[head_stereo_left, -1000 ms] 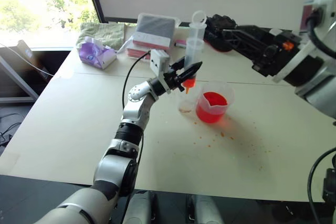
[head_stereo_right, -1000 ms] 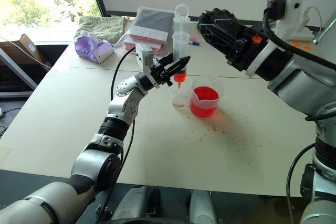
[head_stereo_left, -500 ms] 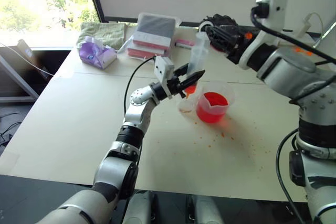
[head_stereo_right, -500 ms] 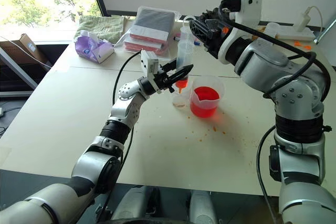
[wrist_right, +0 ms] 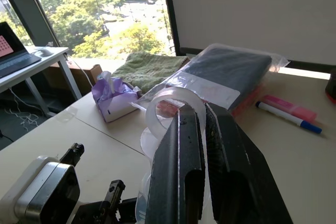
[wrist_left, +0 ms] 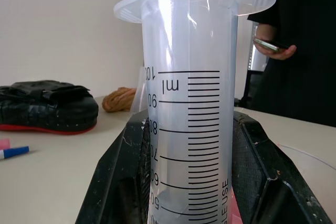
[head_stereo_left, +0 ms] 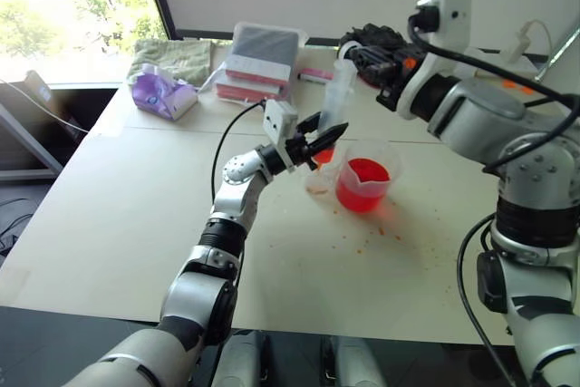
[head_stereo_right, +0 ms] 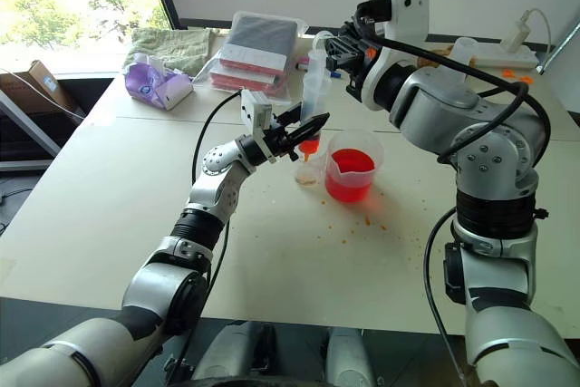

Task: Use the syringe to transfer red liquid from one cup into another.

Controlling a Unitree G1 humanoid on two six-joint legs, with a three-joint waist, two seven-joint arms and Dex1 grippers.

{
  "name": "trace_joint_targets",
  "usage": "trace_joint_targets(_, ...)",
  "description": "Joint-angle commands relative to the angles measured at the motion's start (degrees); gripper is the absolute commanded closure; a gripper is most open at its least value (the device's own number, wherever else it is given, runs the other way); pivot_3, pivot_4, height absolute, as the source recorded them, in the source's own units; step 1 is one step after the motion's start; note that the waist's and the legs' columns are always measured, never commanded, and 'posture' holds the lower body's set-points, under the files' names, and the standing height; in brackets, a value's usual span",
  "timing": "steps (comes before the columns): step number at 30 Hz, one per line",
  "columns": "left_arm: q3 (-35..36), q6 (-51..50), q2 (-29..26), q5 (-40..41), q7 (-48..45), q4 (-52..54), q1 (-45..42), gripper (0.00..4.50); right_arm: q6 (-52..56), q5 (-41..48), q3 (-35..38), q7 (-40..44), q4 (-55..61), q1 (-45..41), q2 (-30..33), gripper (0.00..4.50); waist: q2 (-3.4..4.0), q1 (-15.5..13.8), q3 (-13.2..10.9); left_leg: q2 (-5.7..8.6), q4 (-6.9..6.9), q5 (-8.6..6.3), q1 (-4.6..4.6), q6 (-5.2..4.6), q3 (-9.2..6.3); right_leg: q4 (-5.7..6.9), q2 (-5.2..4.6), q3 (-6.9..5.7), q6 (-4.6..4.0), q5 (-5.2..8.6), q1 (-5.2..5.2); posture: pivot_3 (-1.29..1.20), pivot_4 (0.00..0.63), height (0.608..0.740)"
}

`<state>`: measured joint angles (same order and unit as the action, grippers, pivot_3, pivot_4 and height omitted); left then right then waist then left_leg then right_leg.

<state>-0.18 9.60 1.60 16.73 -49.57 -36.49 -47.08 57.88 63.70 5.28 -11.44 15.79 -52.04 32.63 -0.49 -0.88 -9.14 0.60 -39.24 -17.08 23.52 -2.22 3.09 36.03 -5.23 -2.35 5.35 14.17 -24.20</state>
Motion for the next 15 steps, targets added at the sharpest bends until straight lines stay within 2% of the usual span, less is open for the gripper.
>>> trace_joint_targets(1,-0.5,2.3,0.8,0.4,-1.1,1.9,-1.4,3.04,2.9,1.3,1.1,0.7,2.4,-1.5,-0.8,4.47,0.00,0.2,0.0,0.00,0.00,0.00,0.00,0.00,0.01,0.00,0.00,0.00,0.00,0.00,0.00,0.00,0.150,0.740)
trace_joint_targets(15,0.2,3.3,0.9,0.5,-1.2,-0.2,-3.2,3.04,10.6,2.9,1.4,2.2,5.6,-1.1,-3.0,4.47,0.00,0.3,0.0,0.00,0.02,0.00,0.00,0.00,0.01,0.01,-0.01,0.01,0.00,0.00,-0.03,0.00,0.150,0.740)
